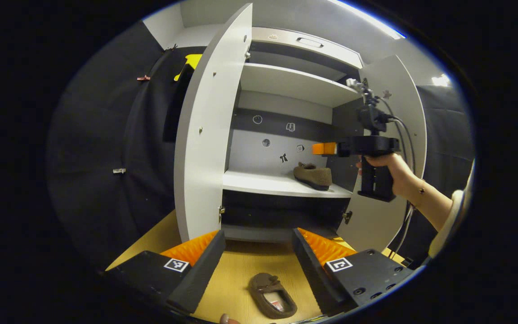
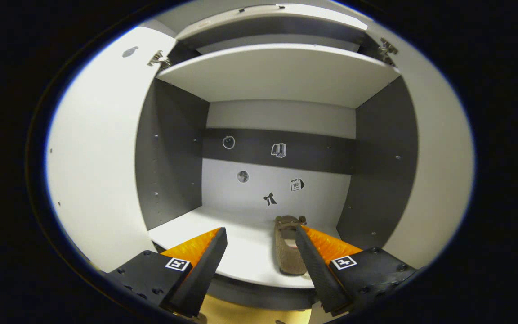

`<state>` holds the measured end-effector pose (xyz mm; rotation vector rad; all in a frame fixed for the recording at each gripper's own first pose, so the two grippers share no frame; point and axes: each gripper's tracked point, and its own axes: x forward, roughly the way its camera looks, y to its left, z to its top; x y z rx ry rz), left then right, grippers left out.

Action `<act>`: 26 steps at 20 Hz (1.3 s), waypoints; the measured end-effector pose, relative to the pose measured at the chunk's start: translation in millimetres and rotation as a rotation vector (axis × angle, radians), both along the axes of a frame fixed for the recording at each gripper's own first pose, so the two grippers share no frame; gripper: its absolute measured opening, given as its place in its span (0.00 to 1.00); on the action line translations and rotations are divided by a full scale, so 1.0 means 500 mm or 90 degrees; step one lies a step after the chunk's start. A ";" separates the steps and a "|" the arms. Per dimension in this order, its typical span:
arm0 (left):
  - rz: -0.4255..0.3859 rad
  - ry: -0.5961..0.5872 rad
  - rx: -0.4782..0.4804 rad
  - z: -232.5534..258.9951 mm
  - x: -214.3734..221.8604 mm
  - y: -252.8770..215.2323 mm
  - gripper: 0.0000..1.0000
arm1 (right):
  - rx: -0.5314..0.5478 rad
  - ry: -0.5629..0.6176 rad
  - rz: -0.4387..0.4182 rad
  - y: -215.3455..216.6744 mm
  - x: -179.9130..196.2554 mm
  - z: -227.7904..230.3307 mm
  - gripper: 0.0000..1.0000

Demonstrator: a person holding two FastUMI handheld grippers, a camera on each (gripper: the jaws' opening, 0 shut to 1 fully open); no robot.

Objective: Grab one shoe with the right hand and put it into the shoe cabinet, grab the other shoe with the left hand and put it into the shoe cabinet; then close the right door with the right hand and the left door with the left hand.

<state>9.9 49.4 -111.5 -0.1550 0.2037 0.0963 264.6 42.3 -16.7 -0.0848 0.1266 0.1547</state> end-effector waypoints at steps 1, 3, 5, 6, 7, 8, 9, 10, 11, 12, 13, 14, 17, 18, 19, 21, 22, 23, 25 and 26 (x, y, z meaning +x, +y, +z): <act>-0.001 0.002 0.001 -0.014 -0.001 -0.001 0.95 | 0.006 -0.009 -0.003 -0.001 -0.040 -0.014 0.98; 0.010 0.008 0.022 -0.052 0.000 0.009 0.95 | 0.000 -0.011 0.004 0.004 -0.118 -0.060 0.98; 0.000 0.033 0.041 -0.113 -0.001 0.002 0.95 | -0.010 -0.013 0.001 0.000 -0.185 -0.099 0.98; -0.010 0.049 0.043 -0.148 -0.003 -0.006 0.95 | -0.007 -0.010 -0.001 0.000 -0.215 -0.120 0.98; -0.020 0.064 0.038 -0.188 -0.006 -0.014 0.95 | -0.003 -0.007 -0.005 -0.002 -0.237 -0.142 0.98; -0.027 0.085 0.027 -0.231 -0.012 -0.026 0.95 | 0.002 0.002 -0.014 -0.008 -0.257 -0.165 0.98; -0.030 0.101 0.018 -0.272 -0.019 -0.033 0.95 | 0.009 0.010 -0.024 -0.017 -0.275 -0.192 0.98; -0.030 0.112 0.013 -0.307 -0.022 -0.040 0.95 | 0.015 0.019 -0.034 -0.021 -0.286 -0.219 0.98; -0.032 0.121 0.008 -0.339 -0.027 -0.051 0.95 | 0.023 0.027 -0.041 -0.030 -0.296 -0.244 0.98; -0.033 0.130 0.007 -0.370 -0.028 -0.059 0.93 | 0.030 0.036 -0.048 -0.040 -0.304 -0.265 0.98; -0.033 0.138 0.011 -0.399 -0.029 -0.067 0.92 | 0.035 0.040 -0.056 -0.054 -0.312 -0.285 0.98; -0.033 0.148 0.016 -0.425 -0.030 -0.072 0.89 | 0.036 0.054 -0.067 -0.070 -0.315 -0.308 0.98; -0.031 0.170 0.010 -0.491 -0.022 -0.084 0.85 | 0.032 0.081 -0.085 -0.106 -0.326 -0.364 0.98; -0.025 0.182 0.006 -0.516 -0.015 -0.084 0.78 | 0.030 0.090 -0.087 -0.114 -0.328 -0.378 0.98; -0.017 0.192 0.007 -0.534 -0.013 -0.081 0.76 | 0.027 0.098 -0.086 -0.119 -0.334 -0.392 0.98; -0.003 0.206 0.012 -0.563 0.000 -0.073 0.73 | 0.023 0.104 -0.080 -0.124 -0.336 -0.406 0.99; -0.001 0.210 0.009 -0.574 0.006 -0.074 0.73 | 0.024 0.111 -0.075 -0.122 -0.335 -0.416 0.98; -0.001 0.211 0.002 -0.580 0.014 -0.077 0.72 | 0.026 0.119 -0.070 -0.120 -0.337 -0.424 0.98; 0.005 0.211 -0.003 -0.587 0.030 -0.075 0.70 | 0.027 0.129 -0.061 -0.121 -0.334 -0.430 0.98; 0.004 0.213 -0.004 -0.593 0.037 -0.076 0.66 | 0.025 0.131 -0.059 -0.123 -0.333 -0.434 0.98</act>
